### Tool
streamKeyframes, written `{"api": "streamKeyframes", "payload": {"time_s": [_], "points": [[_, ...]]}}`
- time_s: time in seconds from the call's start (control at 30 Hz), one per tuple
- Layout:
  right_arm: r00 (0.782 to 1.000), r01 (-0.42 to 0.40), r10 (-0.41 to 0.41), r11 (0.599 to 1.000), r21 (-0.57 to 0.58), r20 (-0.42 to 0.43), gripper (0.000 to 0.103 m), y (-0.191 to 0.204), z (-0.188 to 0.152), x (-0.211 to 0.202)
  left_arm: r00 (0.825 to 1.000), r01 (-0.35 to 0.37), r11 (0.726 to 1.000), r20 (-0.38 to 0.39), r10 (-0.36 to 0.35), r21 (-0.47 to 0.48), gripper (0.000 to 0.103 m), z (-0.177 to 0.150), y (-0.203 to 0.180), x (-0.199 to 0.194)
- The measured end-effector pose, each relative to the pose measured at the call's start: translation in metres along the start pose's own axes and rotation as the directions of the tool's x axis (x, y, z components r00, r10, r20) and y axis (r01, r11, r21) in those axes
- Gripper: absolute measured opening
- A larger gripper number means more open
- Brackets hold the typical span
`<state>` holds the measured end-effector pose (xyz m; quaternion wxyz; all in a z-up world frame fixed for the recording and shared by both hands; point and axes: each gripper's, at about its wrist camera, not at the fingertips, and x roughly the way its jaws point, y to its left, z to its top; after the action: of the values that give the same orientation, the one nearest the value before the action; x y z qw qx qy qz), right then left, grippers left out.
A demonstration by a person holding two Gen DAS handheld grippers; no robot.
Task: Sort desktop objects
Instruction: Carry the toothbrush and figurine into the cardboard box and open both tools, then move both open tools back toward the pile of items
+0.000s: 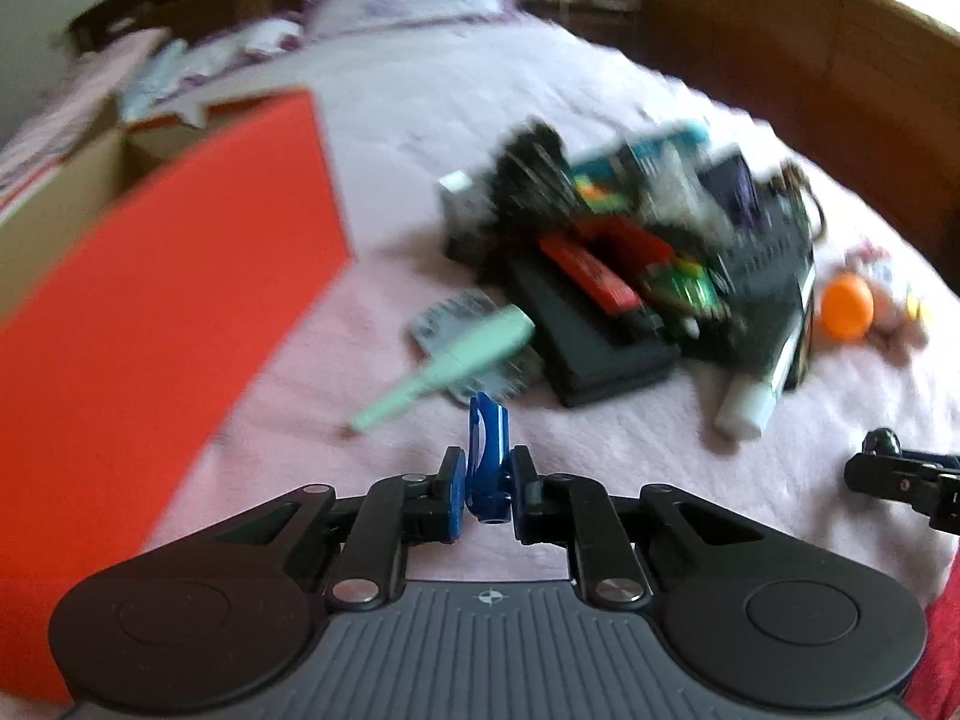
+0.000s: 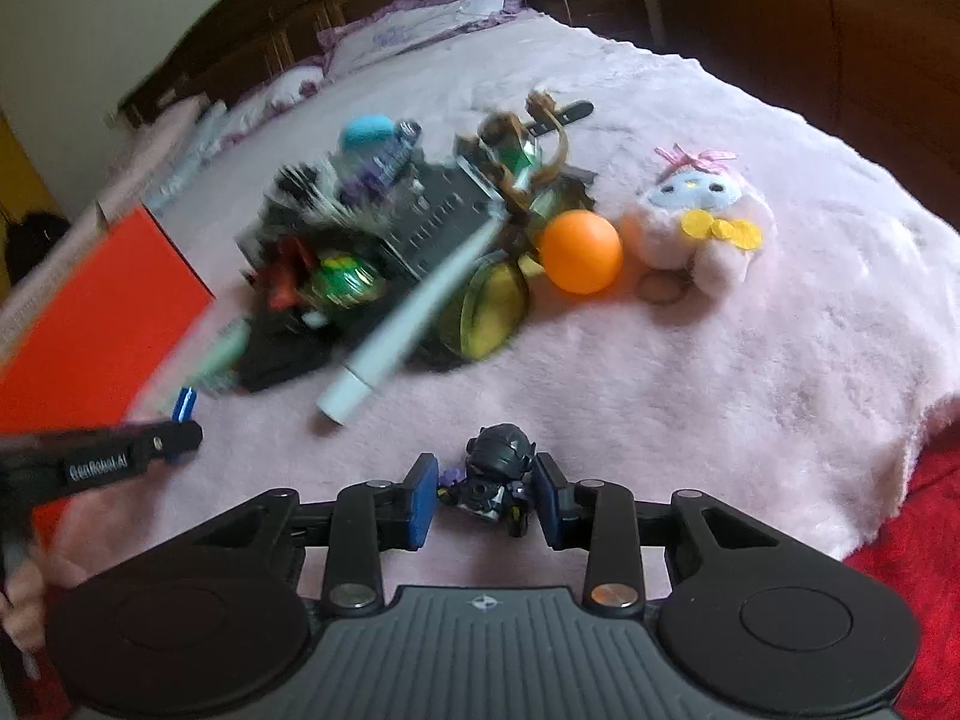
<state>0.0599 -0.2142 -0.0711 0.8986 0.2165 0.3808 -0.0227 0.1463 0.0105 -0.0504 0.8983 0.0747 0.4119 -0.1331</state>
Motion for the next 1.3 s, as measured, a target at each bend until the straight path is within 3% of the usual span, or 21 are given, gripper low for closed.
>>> {"api": "streamKeyframes", "payload": {"time_s": [0.27, 0.37, 0.47, 0.53, 0.6, 0.67, 0.77, 0.93, 1.1, 1.3], "points": [[0.980, -0.194, 0.198, 0.975, -0.109, 0.022, 0.036, 0.081, 0.044, 0.003, 0.983, -0.111, 0.989, 0.132, 0.124, -0.101, 0.017, 0.042, 0.060, -0.071], [0.961, -0.267, 0.276, 0.947, -0.180, 0.024, 0.036, 0.131, 0.070, 0.014, 0.970, -0.171, 0.973, 0.148, 0.193, -0.153, 0.017, 0.057, 0.092, -0.088], [0.935, -0.340, 0.354, 0.908, -0.245, 0.013, 0.036, 0.186, 0.098, 0.026, 0.954, -0.249, 0.946, 0.114, 0.276, -0.208, 0.017, 0.067, 0.124, -0.088], [0.919, -0.379, 0.395, 0.878, -0.292, -0.005, 0.036, 0.228, 0.117, 0.039, 0.945, -0.288, 0.925, 0.080, 0.316, -0.248, 0.027, 0.074, 0.145, -0.084], [0.910, -0.396, 0.413, 0.855, -0.334, -0.021, 0.038, 0.264, 0.130, 0.053, 0.945, -0.288, 0.911, 0.064, 0.319, -0.295, 0.051, 0.075, 0.162, -0.081], [0.915, -0.383, 0.403, 0.853, -0.355, -0.019, 0.041, 0.284, 0.136, 0.061, 0.951, -0.266, 0.898, 0.056, 0.303, -0.351, 0.059, 0.072, 0.174, -0.083], [0.921, -0.367, 0.390, 0.865, -0.341, -0.002, 0.044, 0.281, 0.133, 0.057, 0.960, -0.227, 0.897, 0.067, 0.271, -0.380, 0.064, 0.063, 0.177, -0.087], [0.950, -0.300, 0.312, 0.905, -0.302, -0.008, 0.047, 0.227, 0.106, 0.035, 0.969, -0.205, 0.916, 0.061, 0.240, -0.345, 0.075, 0.046, 0.153, -0.088], [0.981, -0.194, 0.180, 0.948, -0.251, -0.077, 0.049, 0.156, 0.059, 0.016, 0.980, -0.166, 0.929, 0.052, 0.194, -0.331, 0.087, 0.033, 0.113, -0.087], [0.988, -0.116, 0.091, 0.970, -0.213, -0.124, 0.050, 0.108, 0.017, -0.001, 0.992, -0.116, 0.963, 0.025, 0.126, -0.241, 0.090, 0.018, 0.055, -0.085]]}}
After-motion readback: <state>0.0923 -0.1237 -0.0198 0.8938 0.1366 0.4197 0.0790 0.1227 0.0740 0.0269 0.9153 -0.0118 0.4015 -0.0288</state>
